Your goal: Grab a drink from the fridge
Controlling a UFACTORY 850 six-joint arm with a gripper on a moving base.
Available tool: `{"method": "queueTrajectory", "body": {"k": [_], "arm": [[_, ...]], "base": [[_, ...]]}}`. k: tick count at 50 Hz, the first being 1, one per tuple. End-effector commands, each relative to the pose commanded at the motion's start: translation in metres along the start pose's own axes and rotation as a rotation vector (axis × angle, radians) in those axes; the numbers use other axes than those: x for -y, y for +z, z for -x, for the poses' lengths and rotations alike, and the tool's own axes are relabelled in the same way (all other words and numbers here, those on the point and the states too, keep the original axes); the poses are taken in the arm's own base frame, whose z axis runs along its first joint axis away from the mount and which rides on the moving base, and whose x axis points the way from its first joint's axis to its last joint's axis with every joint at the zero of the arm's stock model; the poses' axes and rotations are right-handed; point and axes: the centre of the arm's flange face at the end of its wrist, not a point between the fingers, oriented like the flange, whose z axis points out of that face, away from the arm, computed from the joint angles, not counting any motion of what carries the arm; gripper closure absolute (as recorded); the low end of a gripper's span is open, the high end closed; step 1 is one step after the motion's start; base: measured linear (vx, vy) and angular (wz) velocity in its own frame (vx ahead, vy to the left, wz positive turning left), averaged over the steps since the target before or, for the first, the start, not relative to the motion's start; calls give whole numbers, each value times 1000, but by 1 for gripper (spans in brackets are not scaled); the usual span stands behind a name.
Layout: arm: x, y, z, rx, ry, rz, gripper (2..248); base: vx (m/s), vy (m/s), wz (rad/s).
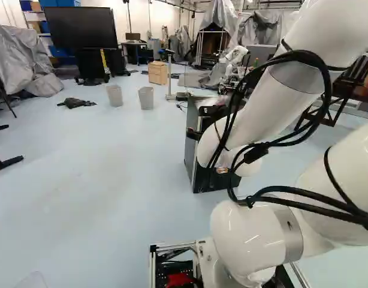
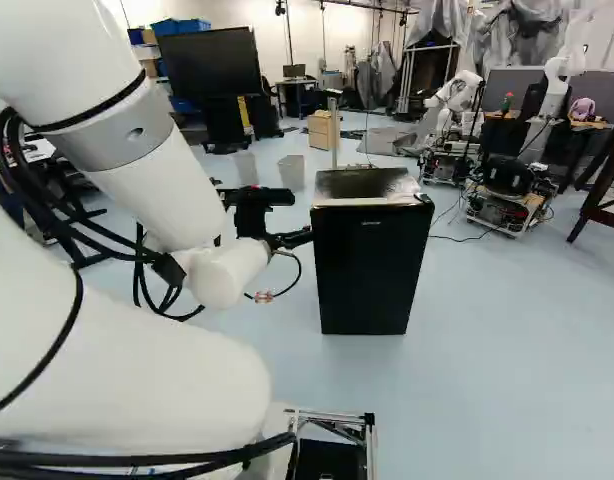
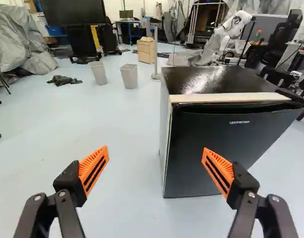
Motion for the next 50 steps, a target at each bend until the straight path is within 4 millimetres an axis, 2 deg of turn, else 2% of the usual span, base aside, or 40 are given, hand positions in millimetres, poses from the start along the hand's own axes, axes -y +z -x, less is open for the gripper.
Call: {"method": "queueTrajectory", "body": {"k": [17, 50], "arm": [[1, 3, -2, 2, 7, 4, 3], [20, 36, -17, 13, 123, 84, 3]], "base": [[0, 0, 0], [0, 0, 0]]}}
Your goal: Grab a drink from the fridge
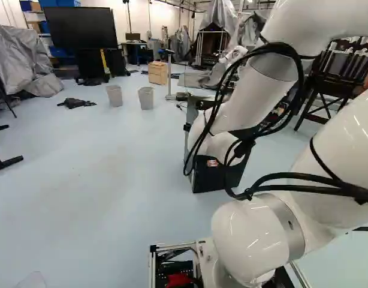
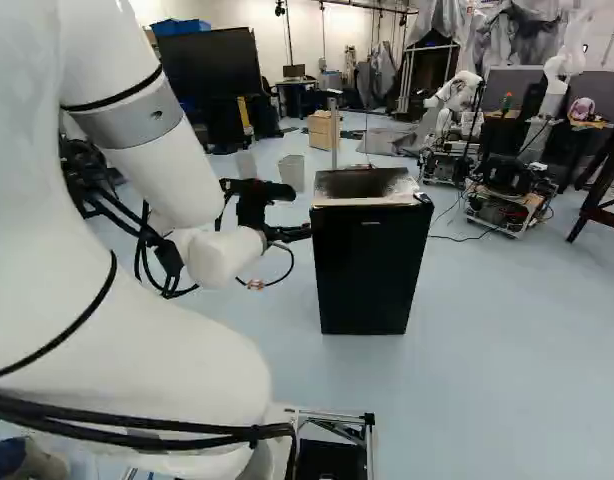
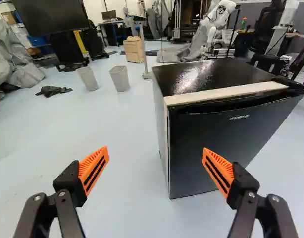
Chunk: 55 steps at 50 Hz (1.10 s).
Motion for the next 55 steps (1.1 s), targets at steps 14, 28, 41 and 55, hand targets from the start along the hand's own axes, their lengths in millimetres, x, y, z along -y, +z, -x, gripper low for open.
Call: {"method": "queueTrajectory", "body": {"k": [14, 28, 41, 55], "arm": [[12, 12, -5, -5, 52, 39, 3], [25, 22, -8, -11, 103, 80, 3], [38, 31, -9, -15, 147, 120, 3], [52, 47, -2, -5, 174, 169, 3]], "base": [[0, 0, 0], [0, 0, 0], [0, 0, 0], [0, 0, 0]]}}
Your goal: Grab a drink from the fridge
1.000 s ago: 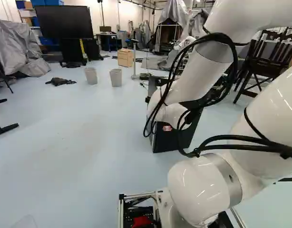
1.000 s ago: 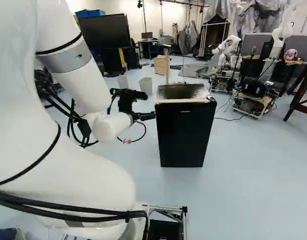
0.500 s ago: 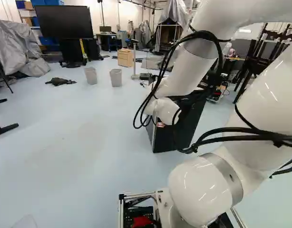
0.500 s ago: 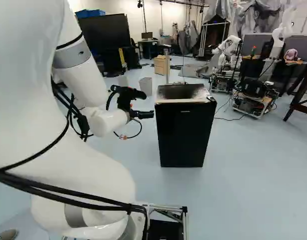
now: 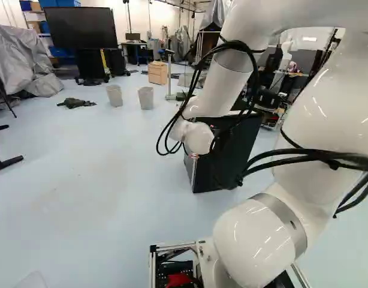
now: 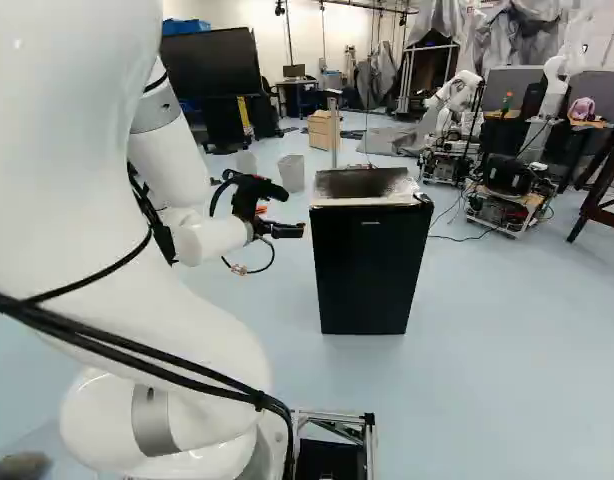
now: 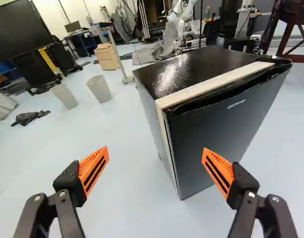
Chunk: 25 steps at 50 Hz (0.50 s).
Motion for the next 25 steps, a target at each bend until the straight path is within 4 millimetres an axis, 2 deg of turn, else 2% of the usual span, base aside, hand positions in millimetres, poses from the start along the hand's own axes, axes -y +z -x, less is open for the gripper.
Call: {"method": "queueTrajectory", "body": {"k": [25], "arm": [[30, 28, 19, -39, 23, 84, 3]], "base": [[0, 0, 0]]}}
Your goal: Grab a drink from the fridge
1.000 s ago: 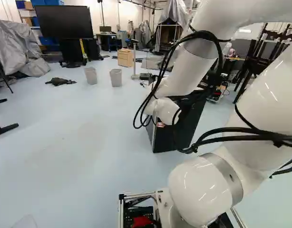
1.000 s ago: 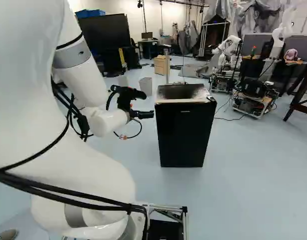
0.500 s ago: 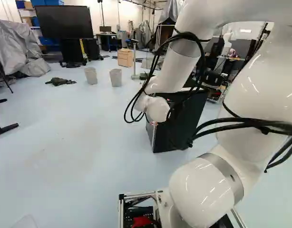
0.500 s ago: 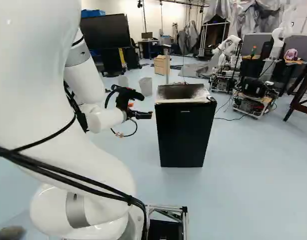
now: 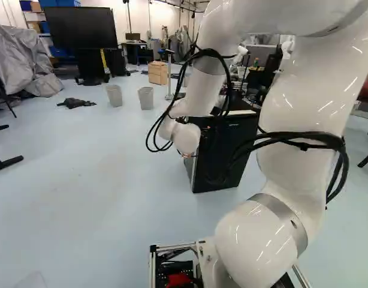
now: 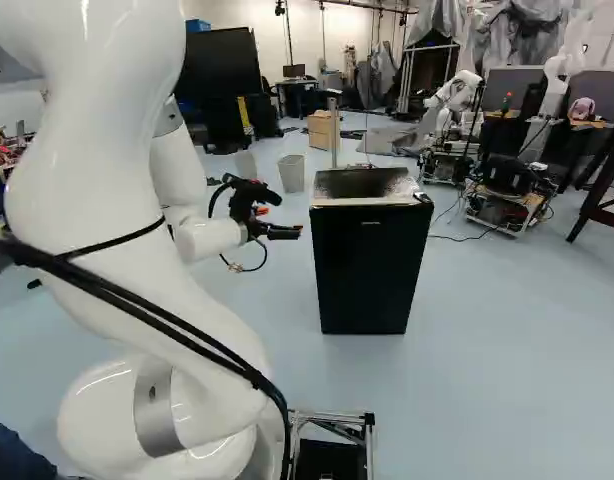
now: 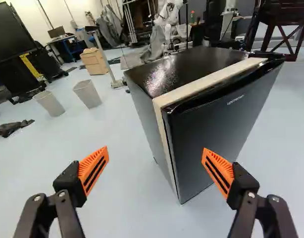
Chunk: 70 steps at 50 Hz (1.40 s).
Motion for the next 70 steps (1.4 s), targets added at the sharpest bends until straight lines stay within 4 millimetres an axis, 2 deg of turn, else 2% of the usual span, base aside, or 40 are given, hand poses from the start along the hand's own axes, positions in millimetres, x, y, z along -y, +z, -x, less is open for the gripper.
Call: {"method": "queueTrajectory", "body": {"k": [20, 54, 70], "arm": [[20, 28, 16, -43, 23, 91, 3], [19, 69, 44, -94, 53, 281, 3], [25, 86, 44, -106, 67, 295, 3]], "base": [[0, 0, 0], [0, 0, 0], [0, 0, 0]]}}
